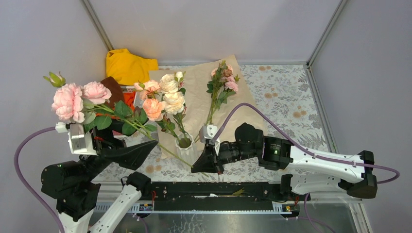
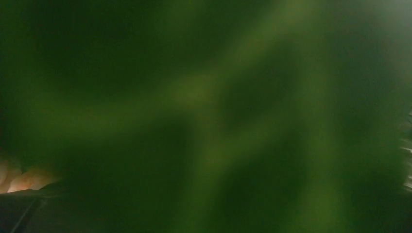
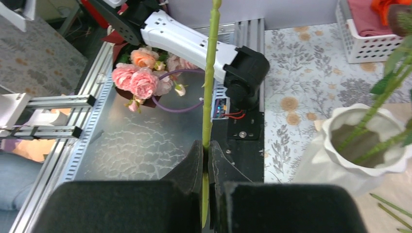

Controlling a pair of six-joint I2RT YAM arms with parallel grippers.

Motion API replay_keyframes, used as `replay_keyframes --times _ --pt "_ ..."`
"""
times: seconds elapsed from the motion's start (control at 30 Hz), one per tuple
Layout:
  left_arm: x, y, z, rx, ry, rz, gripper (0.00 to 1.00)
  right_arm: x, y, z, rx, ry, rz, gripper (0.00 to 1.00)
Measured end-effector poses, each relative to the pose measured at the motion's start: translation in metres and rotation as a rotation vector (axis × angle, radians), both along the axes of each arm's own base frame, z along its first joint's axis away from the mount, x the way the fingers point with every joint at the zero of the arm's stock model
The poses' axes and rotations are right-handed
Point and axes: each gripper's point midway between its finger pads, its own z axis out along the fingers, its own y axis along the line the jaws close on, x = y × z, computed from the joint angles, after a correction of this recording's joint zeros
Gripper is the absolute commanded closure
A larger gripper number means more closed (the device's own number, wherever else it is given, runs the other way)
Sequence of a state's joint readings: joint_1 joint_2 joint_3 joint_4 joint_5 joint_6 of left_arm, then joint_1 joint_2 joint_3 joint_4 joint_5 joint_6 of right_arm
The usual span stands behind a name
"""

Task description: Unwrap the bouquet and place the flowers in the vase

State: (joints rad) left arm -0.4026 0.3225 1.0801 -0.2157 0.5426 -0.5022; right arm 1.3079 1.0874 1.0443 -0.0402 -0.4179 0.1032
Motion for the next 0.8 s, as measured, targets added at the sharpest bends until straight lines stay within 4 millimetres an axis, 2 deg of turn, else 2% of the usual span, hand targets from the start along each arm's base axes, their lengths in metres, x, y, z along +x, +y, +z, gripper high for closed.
replay_keyframes --times 0.27,0.33,0.4,0.53,0.6,0.7,0.8 --pt "0.022 0.001 0.007 -0.014 0.035 0.059 0.14 -0.018 0.003 0.008 0.029 0.019 0.055 1.0" --pt "0.024 0.002 0.012 -0.02 0.031 0.071 0.19 -0.021 0.004 0.009 0.037 0.018 0.063 1.0" --pt "0.025 0.003 0.015 -0.024 0.028 0.074 0.31 -0.023 0.004 0.01 0.04 0.017 0.068 1.0" --pt "0.025 0.003 0.017 -0.028 0.019 0.077 0.65 -0.026 0.001 0.012 0.048 0.015 0.072 1.0" --pt "0.023 0.003 0.018 -0.034 0.015 0.074 0.74 -0.025 -0.001 0.014 0.056 0.012 0.068 1.0" --pt "0.019 0.003 0.022 -0.049 0.008 0.061 0.83 -0.023 -0.002 0.017 0.063 0.008 0.052 0.89" --pt "0.012 0.002 0.027 -0.058 -0.004 0.031 0.88 -0.019 -0.001 0.016 0.061 0.006 0.027 0.66"
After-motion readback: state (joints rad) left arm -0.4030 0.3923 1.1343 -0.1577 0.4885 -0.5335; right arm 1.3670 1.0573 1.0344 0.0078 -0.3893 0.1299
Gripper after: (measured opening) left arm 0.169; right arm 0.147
